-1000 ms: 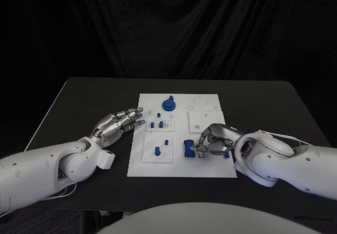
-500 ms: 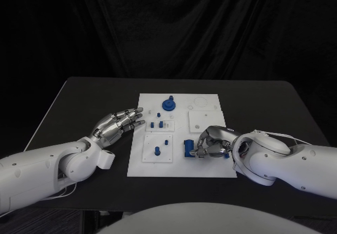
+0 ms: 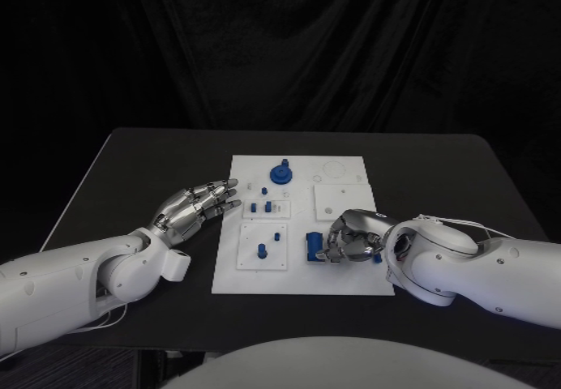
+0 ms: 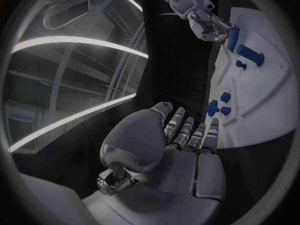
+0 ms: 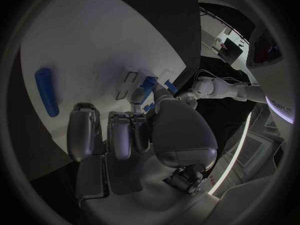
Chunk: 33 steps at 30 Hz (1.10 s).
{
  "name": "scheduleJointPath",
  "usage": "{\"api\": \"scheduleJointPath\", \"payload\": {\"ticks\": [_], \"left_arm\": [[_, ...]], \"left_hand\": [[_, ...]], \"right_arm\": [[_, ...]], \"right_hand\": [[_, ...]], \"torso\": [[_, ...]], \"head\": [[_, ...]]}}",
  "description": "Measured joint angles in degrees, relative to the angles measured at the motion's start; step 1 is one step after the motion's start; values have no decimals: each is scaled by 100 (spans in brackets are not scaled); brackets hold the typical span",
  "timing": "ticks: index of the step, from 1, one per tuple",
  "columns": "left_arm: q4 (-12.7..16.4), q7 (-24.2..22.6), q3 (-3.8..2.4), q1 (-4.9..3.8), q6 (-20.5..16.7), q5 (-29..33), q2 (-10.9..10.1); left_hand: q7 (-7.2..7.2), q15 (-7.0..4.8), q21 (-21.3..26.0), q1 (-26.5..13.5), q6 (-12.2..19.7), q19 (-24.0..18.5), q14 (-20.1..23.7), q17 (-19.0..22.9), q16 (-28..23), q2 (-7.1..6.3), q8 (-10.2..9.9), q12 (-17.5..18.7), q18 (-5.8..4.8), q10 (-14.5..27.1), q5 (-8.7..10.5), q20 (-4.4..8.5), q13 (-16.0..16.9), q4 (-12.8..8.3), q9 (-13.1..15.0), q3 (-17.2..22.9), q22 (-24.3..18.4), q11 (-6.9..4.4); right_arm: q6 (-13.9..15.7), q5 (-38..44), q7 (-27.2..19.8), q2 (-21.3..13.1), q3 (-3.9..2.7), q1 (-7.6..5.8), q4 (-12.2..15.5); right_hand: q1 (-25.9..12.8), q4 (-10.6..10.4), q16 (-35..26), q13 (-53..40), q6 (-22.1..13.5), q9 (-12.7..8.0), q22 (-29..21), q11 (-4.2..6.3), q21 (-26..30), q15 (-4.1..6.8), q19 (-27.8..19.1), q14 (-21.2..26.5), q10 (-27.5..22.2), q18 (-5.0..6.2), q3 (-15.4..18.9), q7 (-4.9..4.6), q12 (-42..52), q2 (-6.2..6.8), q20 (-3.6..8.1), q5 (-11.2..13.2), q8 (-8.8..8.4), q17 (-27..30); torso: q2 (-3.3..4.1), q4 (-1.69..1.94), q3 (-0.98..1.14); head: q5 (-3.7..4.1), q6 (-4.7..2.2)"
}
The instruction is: Assemble the parts on the task board
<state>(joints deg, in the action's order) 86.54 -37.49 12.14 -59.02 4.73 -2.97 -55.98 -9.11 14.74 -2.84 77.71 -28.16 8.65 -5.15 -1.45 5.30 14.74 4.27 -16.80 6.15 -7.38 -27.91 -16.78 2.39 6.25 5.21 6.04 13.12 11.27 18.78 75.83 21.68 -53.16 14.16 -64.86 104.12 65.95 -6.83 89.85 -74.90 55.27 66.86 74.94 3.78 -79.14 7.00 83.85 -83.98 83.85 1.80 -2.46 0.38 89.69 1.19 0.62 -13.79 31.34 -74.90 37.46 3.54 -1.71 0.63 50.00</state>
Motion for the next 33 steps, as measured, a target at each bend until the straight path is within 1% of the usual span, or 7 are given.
{"api": "scheduleJointPath", "payload": {"ticks": [5, 13, 18, 23, 24, 31, 33], "left_arm": [[-4, 2, 0, 1, 2, 0, 0], [-3, 6, 0, 6, 4, 0, -3], [-1, 7, 0, 10, 5, 0, -7], [6, 7, 0, 12, 7, 0, -20], [7, 8, 0, 12, 7, 0, -25], [13, 9, 0, 14, 7, 0, -39], [15, 9, 0, 14, 7, 0, -39]], "left_hand": [[0, 0, 0, 0, 0, 0, 0, 0, 0, 0, 0, 0, 0, 0, 0, 0, 0, 0, 0, 0, 0, 0], [0, 0, 0, 0, 0, 0, 0, 0, 0, 0, 0, 0, 0, 0, 0, 0, 0, -16, 0, 16, 0, 0], [0, 0, 0, 0, 0, 0, 0, 0, 0, 0, 0, 0, 0, 0, 0, 0, 0, -16, 0, 16, 0, 0], [0, 0, 0, 0, 0, 0, 0, 0, 0, 0, 0, 0, 0, 0, 0, 0, 0, -16, 0, 16, 0, 0], [0, 0, 0, 0, 0, 0, 0, 0, 0, 0, 0, 0, 0, 0, 0, 0, 0, -16, 0, 16, 0, 0], [0, 0, 0, -23, 0, 0, 0, -5, 0, -23, 0, 0, 0, 0, 0, 0, 0, -16, 0, 16, 0, 0], [0, 0, 0, -23, 0, 0, 0, -5, 0, -23, 0, 0, 0, 0, 0, 0, 0, -16, 0, 16, 0, 0]], "right_arm": [[-12, 14, -2, -1, -4, 0, 9], [-16, 50, 3, -85, -4, 0, 78], [-14, 83, 16, -183, 5, 1, 149], [39, 125, 14, -312, 5, 1, 246], [55, 135, 14, -346, 5, 1, 267], [155, 183, 12, -511, 3, 1, 396], [182, 192, 12, -566, 3, 1, 432]], "right_hand": [[83, 54, -20, 0, 0, 0, 0, 2, 0, 0, 0, 0, 0, 0, -54, 0, 0, -36, 0, 13, 0, 0], [287, 168, -20, -4, -21, -14, -1, 22, 16, 0, 21, 0, 20, 0, -91, 21, 0, 13, 21, 12, 0, 0], [376, 227, -20, -4, -21, -41, -1, 22, 22, 0, 21, 0, 20, 0, -135, 20, 0, 47, 21, 11, 0, 0], [376, 227, -19, -4, -20, -41, -1, 22, 22, 0, 21, 0, 20, 0, -135, 20, 0, 47, 21, 11, 0, 0], [407, 243, -19, -4, -20, -47, -2, 22, 22, 0, 21, 0, 20, 0, -146, 21, 0, 17, 21, 11, 0, 0], [448, 281, -19, -3, -21, -64, -2, 22, 22, 0, 21, 0, 19, 0, -158, 20, 0, 61, 21, 11, -25, 0], [472, 281, -19, -3, -20, -72, -2, 21, 22, 0, 21, 0, 19, 1, -158, 20, 0, 37, 21, 11, -30, 0]], "torso": [[-4, -1, 3], [-4, -7, 4], [-4, -7, 6], [-9, -7, 7], [-10, -7, 7], [-13, -9, 4], [-14, -9, 4]], "head": [[-4, 0], [-23, 0], [-23, 0], [-43, 0], [-45, 0], [-51, 0], [-48, 0]]}}
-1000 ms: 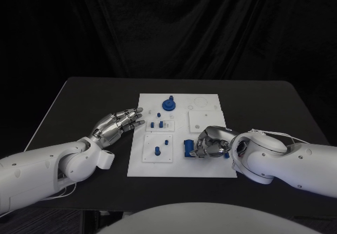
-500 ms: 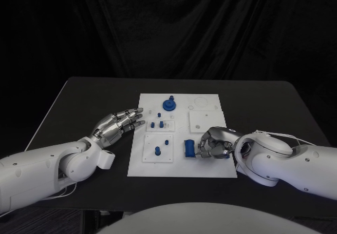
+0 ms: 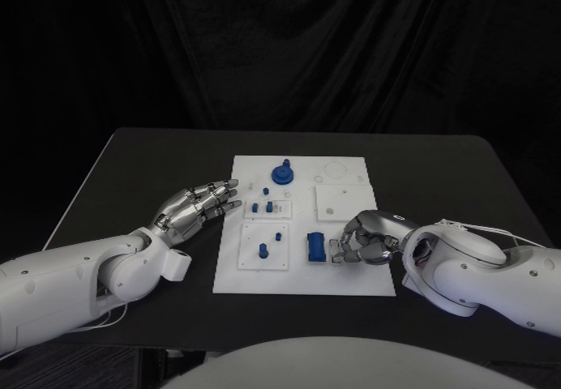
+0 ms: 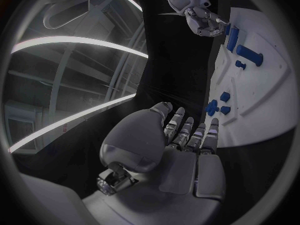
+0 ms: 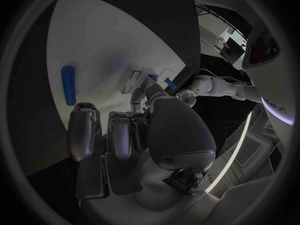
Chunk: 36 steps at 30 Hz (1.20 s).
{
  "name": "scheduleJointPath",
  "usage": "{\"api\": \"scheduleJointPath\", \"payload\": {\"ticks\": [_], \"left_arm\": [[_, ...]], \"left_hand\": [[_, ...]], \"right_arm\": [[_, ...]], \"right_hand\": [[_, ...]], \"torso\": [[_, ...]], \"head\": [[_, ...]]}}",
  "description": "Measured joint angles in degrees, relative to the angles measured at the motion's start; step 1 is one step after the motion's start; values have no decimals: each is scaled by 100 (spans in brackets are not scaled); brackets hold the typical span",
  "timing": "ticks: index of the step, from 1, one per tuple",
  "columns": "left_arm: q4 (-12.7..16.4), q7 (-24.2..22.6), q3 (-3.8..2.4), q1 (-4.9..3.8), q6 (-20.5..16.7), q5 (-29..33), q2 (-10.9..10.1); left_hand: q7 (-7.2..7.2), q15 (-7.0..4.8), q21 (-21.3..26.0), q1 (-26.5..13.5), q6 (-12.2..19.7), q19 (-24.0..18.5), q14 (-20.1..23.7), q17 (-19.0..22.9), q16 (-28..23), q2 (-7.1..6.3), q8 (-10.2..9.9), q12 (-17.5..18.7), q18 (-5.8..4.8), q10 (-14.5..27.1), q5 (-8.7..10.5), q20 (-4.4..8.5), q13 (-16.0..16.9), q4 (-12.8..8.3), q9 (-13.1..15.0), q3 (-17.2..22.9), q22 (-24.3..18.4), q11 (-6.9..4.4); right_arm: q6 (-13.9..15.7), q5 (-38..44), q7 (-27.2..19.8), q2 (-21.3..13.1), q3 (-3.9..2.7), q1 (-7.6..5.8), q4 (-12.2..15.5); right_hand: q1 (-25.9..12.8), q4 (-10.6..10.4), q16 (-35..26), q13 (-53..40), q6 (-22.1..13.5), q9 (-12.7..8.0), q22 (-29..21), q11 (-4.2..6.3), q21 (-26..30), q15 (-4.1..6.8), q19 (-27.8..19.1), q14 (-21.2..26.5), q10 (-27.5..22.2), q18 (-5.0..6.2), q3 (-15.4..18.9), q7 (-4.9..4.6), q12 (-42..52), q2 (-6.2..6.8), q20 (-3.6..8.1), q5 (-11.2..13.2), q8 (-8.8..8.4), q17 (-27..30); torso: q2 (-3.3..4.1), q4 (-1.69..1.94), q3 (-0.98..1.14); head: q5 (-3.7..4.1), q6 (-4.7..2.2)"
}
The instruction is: Assemble the parts on the task board
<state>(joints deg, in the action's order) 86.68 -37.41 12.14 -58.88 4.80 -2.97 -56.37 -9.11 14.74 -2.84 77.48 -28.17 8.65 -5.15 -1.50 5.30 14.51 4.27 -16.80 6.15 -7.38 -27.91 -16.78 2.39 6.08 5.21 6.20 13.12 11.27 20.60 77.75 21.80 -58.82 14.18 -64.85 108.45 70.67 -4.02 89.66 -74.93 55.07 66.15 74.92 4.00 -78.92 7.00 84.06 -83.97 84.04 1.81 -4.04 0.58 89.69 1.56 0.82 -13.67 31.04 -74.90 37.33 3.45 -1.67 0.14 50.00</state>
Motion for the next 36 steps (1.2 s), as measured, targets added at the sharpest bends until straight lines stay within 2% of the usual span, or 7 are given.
{"api": "scheduleJointPath", "payload": {"ticks": [8, 10, 19, 25, 27, 31, 36], "left_arm": [[7, 1, 0, 1, 0, 0, -3], [8, 1, 0, 1, -1, 0, -5], [19, 4, 1, 1, -3, 0, -12], [17, 6, 1, 2, -3, 0, -6], [16, 7, 1, 2, -3, 0, 2], [12, 8, 0, 2, -3, 0, 8], [6, 10, 0, 2, -3, 0, 9]], "left_hand": [[0, 21, 0, 0, 0, 0, -21, 1, 0, 0, 0, 0, 0, 0, 0, 0, 0, 16, 0, 16, 0, 0], [0, 21, 0, 0, 0, 0, -21, 1, 0, 0, 0, 0, 0, 0, 0, 0, 0, 16, 0, 16, 0, 0], [-20, 21, 0, 0, -20, 0, -21, 1, 0, 0, 0, 0, 0, -16, 0, 0, 5, -1, 0, 33, 0, 15], [-20, 21, 0, 0, -20, 0, -21, 1, 0, 0, 0, 0, 1, -16, 0, 0, 4, 0, 0, 32, 0, 15], [-20, 21, 0, 0, -20, 0, -21, 1, 0, 0, 0, 0, 0, -16, 0, 0, 4, 0, 0, 32, 0, 15], [-20, 20, 0, 0, -20, 0, -21, 1, 0, 0, 0, 0, 0, -16, 0, 0, 4, 0, 0, 32, 0, 15], [-20, 21, 0, 0, -20, 0, -21, 2, 0, 0, 0, 0, 0, -16, 0, 0, 4, 0, 0, 32, 0, 15]], "right_arm": [[73, 46, 84, -352, -1, -1, 158], [75, 82, 137, -440, -1, -1, 180], [45, 384, 516, -751, 5, -2, 187], [-24, 588, 782, -829, 9, -2, 153], [-56, 657, 869, -842, 11, -2, 135], [-116, 770, 1003, -847, 12, -2, 108], [-180, 875, 1126, -825, 12, -2, 85]], "right_hand": [[21, 0, 0, 1, -31, -104, 0, 0, 0, 0, 0, 0, 0, 0, -25, -31, 0, -21, 0, -137, -127, 0], [-130, -172, 0, 1, -52, -218, 0, 0, 56, 0, 0, 0, 0, -1, 11, -51, 0, -16, 0, -168, -242, 0], [-449, -545, -22, 1, 0, -624, 0, -43, 60, 0, 0, 0, -2, 0, 83, -103, 0, 29, 0, -198, -563, 0], [-571, -833, -21, 1, 11, -1042, -1, -108, 60, -53, -1, -11, -2, 0, 100, -177, 0, 68, -43, -227, -916, 0], [-602, -944, -21, 1, 42, -1277, -1, -161, 60, -103, -1, -1, -6, -1, 102, -228, 0, 99, -84, -227, -1102, 0], [-633, -1039, -21, 2, 79, -1476, -1, -165, 22, -103, -21, -1, -2, 0, 118, -265, 0, 131, -104, -227, -1240, 0], [-676, -1093, -21, 2, 81, -1561, -1, -186, 22, -118, -1, -16, -23, -1, 125, -267, 0, 129, -124, -250, -1269, 0]], "torso": [[-3, 7, -4], [-3, 7, -4], [-2, 2, -12], [4, 1, -13], [6, 4, -12], [10, 7, -8], [12, -1, -4]], "head": [[39, 0], [43, 0], [70, 0], [105, 0], [111, 0], [113, 0], [88, 0]]}}
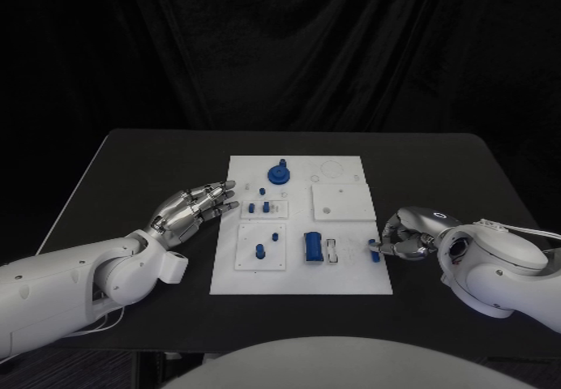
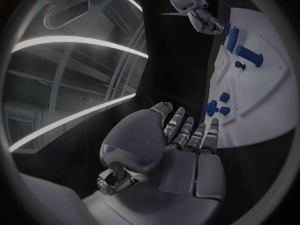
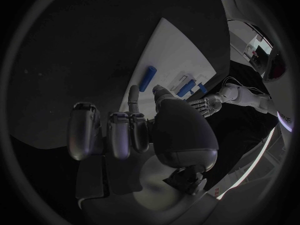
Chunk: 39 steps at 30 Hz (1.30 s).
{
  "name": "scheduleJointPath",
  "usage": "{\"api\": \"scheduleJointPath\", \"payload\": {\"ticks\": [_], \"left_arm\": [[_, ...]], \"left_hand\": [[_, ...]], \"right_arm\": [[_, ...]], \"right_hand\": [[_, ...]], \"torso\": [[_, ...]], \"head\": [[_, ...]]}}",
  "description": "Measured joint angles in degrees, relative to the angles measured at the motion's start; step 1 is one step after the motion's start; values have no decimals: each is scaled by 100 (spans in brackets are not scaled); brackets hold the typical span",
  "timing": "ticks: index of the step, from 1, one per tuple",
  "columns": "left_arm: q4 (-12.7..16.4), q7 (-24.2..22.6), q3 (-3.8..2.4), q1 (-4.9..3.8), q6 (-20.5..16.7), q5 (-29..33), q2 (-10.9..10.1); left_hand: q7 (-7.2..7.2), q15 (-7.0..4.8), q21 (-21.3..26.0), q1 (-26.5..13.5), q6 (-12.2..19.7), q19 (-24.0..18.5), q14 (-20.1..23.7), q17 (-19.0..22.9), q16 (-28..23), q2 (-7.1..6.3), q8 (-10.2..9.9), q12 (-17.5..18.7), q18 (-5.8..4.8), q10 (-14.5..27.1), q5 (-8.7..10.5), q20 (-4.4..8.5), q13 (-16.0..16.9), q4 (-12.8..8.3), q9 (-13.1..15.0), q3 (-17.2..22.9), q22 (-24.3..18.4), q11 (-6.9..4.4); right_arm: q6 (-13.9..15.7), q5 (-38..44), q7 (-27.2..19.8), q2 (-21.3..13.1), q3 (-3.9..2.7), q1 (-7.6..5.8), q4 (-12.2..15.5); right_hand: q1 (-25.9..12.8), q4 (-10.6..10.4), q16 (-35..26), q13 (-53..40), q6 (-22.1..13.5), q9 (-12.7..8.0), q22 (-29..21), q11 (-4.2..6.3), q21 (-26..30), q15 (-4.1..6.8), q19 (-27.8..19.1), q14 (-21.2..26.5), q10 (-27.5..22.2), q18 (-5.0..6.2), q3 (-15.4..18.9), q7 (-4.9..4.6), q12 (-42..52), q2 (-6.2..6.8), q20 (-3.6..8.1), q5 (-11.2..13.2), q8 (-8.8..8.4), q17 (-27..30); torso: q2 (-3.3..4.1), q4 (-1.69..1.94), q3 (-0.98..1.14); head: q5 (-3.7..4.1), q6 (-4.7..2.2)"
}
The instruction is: Assemble the parts on the task board
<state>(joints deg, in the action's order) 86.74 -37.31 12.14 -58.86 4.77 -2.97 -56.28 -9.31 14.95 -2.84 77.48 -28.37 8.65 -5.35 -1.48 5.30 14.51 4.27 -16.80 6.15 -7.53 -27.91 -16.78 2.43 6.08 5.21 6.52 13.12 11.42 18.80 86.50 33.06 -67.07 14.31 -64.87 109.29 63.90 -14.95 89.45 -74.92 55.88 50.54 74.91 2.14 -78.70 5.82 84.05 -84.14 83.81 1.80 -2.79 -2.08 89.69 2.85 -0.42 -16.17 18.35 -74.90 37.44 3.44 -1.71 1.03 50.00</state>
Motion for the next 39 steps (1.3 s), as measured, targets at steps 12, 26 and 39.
{"api": "scheduleJointPath", "payload": {"ticks": [12, 26, 39], "left_arm": [[-14, 6, 0, 0, 1, 0, 15], [-30, 18, 1, 1, 3, 0, 34], [-36, 28, 0, 4, 8, 0, 39]], "left_hand": [[0, 0, 0, 0, 0, 0, 0, 0, 0, 0, 0, 0, 0, 0, 0, 0, -1, 4, 0, 4, 0, 0], [0, 0, 0, 0, 0, 0, 0, 1, 0, 0, 0, 0, 0, 1, 0, 0, -1, 15, 0, 17, 0, -1], [0, 0, 0, 0, 0, 0, 0, 1, 0, 0, 0, 0, 0, 2, 0, 0, -2, 0, 0, 32, 0, -2]], "right_arm": [[-110, 109, 135, 129, 2, 0, -89], [-168, 137, 147, 291, 3, 0, -158], [-227, 164, 146, 458, -23, 64, -276]], "right_hand": [[-29, -71, 0, 0, 21, -187, 0, -21, 0, -19, 0, 20, 21, 0, 8, -20, 0, 16, 0, -44, -151, 0], [74, -69, 0, 1, 83, -564, 3, -62, 0, -61, 1, 21, 22, 0, -56, -82, 0, 37, -41, -467, -367, 0], [641, 365, 0, 1, 218, -763, 3, -62, -30, -61, 1, 21, 22, 0, -491, -52, 0, 151, -41, -1788, -466, 0]], "torso": [[5, 12, 7], [-2, 8, 6], [-5, 6, 4]], "head": [[16, 0], [17, 0], [18, 0]]}}
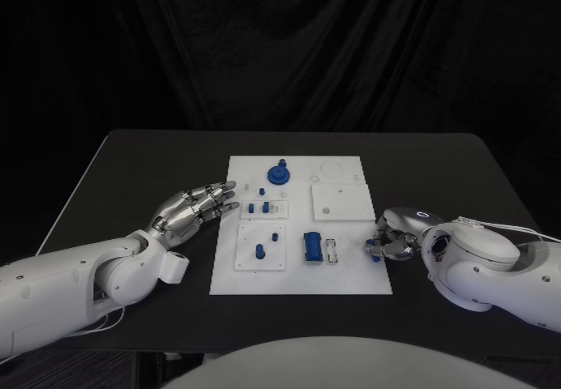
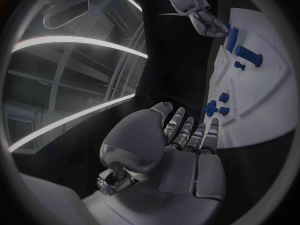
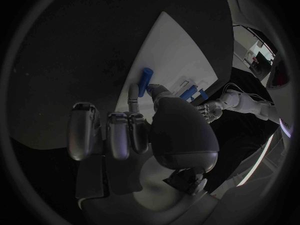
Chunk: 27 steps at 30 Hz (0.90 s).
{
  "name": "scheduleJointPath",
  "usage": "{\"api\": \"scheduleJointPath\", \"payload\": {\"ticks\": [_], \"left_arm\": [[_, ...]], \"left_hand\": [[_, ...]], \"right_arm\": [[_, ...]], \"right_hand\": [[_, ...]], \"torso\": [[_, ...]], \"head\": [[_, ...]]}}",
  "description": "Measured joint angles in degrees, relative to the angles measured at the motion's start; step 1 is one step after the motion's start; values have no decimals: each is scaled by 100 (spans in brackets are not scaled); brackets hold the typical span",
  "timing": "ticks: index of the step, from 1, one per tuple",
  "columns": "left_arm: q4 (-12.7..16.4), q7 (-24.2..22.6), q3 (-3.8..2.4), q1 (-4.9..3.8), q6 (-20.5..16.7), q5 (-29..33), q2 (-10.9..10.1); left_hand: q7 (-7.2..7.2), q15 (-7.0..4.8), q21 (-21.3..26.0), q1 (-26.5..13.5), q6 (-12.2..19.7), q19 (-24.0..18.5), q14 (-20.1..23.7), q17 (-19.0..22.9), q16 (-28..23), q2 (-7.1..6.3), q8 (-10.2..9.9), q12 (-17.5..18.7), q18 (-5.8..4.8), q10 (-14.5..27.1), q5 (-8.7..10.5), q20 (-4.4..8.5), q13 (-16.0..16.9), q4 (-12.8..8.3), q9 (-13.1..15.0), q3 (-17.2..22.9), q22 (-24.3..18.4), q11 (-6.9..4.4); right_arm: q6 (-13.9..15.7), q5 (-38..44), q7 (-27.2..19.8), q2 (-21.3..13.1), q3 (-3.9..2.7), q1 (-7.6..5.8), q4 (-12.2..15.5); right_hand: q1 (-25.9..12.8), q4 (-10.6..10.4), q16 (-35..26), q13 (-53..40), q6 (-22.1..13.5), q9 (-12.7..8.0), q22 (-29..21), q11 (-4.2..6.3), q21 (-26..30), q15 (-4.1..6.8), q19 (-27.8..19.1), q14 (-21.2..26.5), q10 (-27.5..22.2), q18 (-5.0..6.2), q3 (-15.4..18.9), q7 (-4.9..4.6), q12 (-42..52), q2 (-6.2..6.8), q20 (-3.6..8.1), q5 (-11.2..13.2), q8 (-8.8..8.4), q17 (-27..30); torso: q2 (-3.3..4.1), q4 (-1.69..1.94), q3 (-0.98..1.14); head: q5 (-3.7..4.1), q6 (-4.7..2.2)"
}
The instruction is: Assemble the parts on the task board
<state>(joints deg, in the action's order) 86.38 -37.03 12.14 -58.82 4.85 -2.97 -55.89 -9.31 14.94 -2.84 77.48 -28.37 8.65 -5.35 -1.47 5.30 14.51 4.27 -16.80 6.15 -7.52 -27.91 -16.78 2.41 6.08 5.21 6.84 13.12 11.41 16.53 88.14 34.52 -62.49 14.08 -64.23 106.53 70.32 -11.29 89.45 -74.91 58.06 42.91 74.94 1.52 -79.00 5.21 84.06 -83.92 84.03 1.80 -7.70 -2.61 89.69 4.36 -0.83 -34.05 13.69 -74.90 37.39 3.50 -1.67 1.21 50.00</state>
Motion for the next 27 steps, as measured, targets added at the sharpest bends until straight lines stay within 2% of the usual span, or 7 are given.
{"api": "scheduleJointPath", "payload": {"ticks": [5, 9, 14, 17, 18, 20, 27], "left_arm": [[-4, 2, 1, 5, 2, 0, 6], [-5, 4, 1, 6, 4, 0, 8], [-7, 6, 1, 10, 8, 0, 9], [-7, 7, 1, 14, 11, 0, 9], [-7, 7, 1, 15, 11, 0, 9], [-7, 7, 0, 18, 12, 0, 8], [2, 8, 0, 37, 17, 0, -10]], "left_hand": [[0, 0, 0, 0, 0, 0, 0, 0, 0, 0, 0, 0, 0, 0, 0, 0, 0, 0, 0, 0, 0, -1], [0, 0, 0, 0, 0, 0, 0, 0, 0, 0, 0, 0, 0, 1, 0, 0, 0, 0, 0, 0, 0, -1], [0, 0, 0, 0, 0, 0, 0, 0, 0, 0, 0, 0, 0, 1, 0, 0, 0, 16, 0, 16, -4, -1], [0, 0, 0, 0, 0, 0, 0, 0, 0, 0, 0, 0, 0, 1, 0, 0, 0, 16, 0, 16, -6, -1], [0, 0, 0, 0, 0, 0, 0, 0, 0, 0, 0, 0, 0, 1, 0, 0, 0, 16, 0, 16, -6, -1], [0, 0, 0, 0, 0, 0, 0, 0, 0, 0, 0, 0, 0, 1, 0, 0, -1, 16, 0, 16, -6, -1], [0, 0, 0, 0, 0, 0, 0, 1, 0, 0, 0, 0, 0, 2, 0, 0, -1, 16, 0, 16, -6, -2]], "right_arm": [[-2, 30, -6, 68, -32, 38, -48], [-1, 62, -18, 109, -50, 79, -76], [10, 101, -41, 146, -62, 117, -108], [16, 132, -54, 158, -66, 126, -114], [19, 142, -61, 161, -67, 128, -115], [42, 164, -83, 172, -69, 131, -117], [255, 135, -230, 171, -44, 173, -96]], "right_hand": [[27, 39, 0, 0, 21, 75, 0, 0, 0, 0, 0, 0, 0, 0, -39, -20, 0, 14, 0, -53, -37, 0], [142, 222, 0, 0, 21, 757, 0, 0, 0, -2, 0, 0, 0, 0, -151, -21, 0, 66, 0, -167, -41, 0], [226, 264, 0, 0, 30, 1214, -1, -1, 0, -8, 0, -4, 0, 0, -164, -30, 0, 89, 0, -160, -43, 0], [339, 313, 0, 0, 66, 1229, -1, -3, 0, -26, 0, -5, 1, 0, -116, -14, 0, 98, 0, -14, -42, 0], [393, 319, 0, 0, 74, 1225, -1, -3, 0, -26, 0, -5, 1, 0, -110, -5, 0, 100, 0, 154, -32, 0], [457, 319, 0, 0, 82, 1037, -1, -4, 1, -27, 0, -5, 1, 0, -110, 2, 0, 97, 0, 333, 24, 0], [470, 244, 0, 0, 82, 828, -1, -4, -26, -27, 0, -4, 1, 0, -184, 2, 0, 102, 0, 225, 141, 0]], "torso": [[-1, -1, -3], [-1, -1, -2], [-1, 1, -3], [-2, 0, -2], [-3, 0, -2], [-3, 0, -2], [-3, -8, 1]], "head": [[-2, 0], [1, 0], [1, 0], [-7, 0], [-8, 0], [-13, 0], [-48, 0]]}}
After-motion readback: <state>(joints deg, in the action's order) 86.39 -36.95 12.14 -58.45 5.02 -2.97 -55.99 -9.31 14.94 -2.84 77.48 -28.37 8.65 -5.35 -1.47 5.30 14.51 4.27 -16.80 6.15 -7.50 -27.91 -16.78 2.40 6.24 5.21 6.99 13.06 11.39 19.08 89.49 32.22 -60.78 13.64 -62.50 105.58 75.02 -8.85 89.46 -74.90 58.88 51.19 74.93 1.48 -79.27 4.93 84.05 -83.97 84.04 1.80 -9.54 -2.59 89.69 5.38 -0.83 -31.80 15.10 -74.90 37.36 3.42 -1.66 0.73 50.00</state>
